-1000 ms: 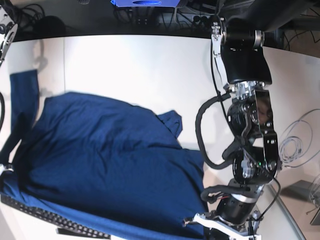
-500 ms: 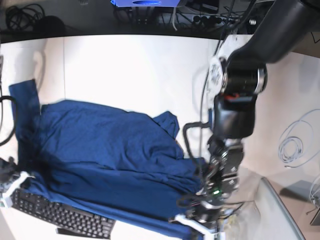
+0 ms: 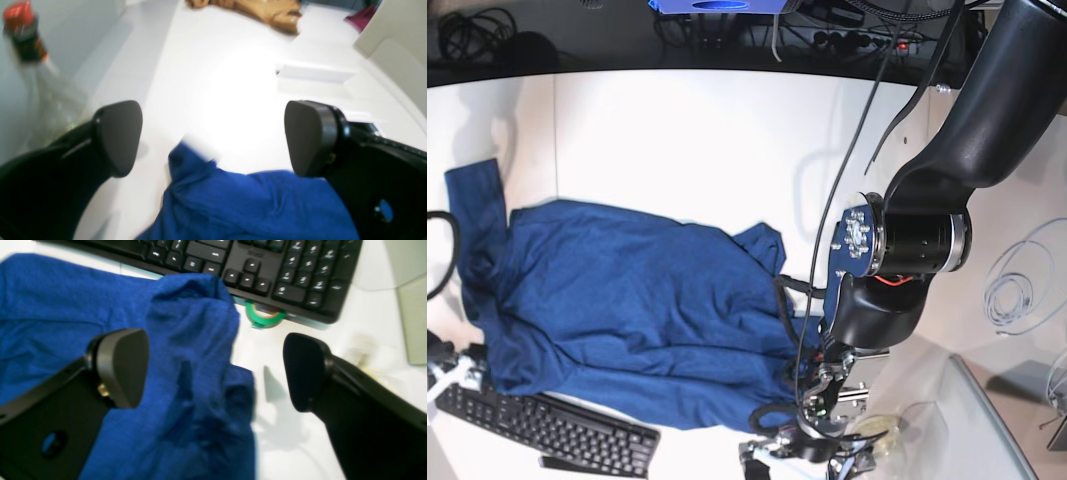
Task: Layout the t-shirt on the table in an organized manner, then fold the t-shirt properly
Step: 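Grasp the shirt shoulder edge with the left gripper and pull it taut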
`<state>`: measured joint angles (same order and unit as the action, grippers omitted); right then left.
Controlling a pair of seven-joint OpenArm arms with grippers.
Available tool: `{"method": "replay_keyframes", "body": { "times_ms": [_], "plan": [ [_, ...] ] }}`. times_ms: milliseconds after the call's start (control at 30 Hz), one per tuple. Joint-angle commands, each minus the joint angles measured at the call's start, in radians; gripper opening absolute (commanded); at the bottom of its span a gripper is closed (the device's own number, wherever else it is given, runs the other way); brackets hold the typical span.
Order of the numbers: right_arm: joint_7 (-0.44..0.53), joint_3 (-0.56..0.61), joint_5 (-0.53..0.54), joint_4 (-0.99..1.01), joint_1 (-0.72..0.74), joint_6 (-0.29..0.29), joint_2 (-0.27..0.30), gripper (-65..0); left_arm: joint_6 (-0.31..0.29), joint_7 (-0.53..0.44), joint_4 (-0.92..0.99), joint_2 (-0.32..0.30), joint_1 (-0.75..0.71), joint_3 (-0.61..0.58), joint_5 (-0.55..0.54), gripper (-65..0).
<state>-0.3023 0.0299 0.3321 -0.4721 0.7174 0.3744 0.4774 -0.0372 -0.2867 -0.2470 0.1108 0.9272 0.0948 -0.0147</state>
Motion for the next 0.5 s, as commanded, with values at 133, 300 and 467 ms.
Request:
{"method": "replay_keyframes", "body": {
  "times_ms": [133, 300, 467],
  "plan": [
    [-0.140, -0.181, 0.009, -0.296, -0.166, -0.001, 0.022, -11.6, -0.008, -0.010, -0.139, -0.001, -0.078, -0.002, 0.000, 0.0],
    [-0.255, -0.316, 0.008, -0.610, -0.404, 0.001, -0.044, -28.5, -0.082, 0.160, -0.432, 0.002, -0.371, -0.016, 0.000, 0.0],
    [-0.254, -0.322, 0.008, -0.672, -0.519, 0.001, -0.096, -65.0, -0.244, 0.244, -0.650, 0.027, -0.567, -0.016, 0.000, 0.0]
  ]
}}
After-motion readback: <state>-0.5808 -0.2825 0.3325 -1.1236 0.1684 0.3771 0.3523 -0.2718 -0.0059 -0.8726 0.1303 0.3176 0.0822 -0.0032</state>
